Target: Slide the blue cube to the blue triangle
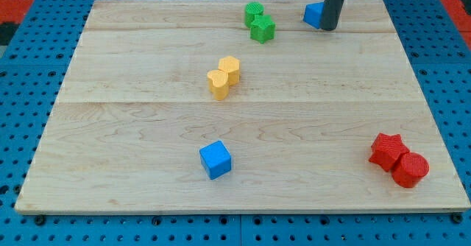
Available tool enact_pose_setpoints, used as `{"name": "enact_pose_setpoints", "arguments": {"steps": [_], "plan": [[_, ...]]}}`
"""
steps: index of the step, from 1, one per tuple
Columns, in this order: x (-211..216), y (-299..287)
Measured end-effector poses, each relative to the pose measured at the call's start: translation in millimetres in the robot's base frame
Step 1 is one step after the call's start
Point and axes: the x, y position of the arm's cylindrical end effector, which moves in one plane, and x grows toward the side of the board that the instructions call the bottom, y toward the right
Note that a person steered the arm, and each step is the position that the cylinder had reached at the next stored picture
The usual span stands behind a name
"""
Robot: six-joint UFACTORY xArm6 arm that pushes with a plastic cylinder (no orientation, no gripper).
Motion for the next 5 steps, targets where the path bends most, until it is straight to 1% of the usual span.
{"name": "enact_pose_setpoints", "arguments": {"steps": [1, 2, 3, 4, 5], "plan": [[20.2, 21.0], [143.1, 16.9], [251.0, -17.5], [335.0, -81.2], [327.6, -215.4]]}}
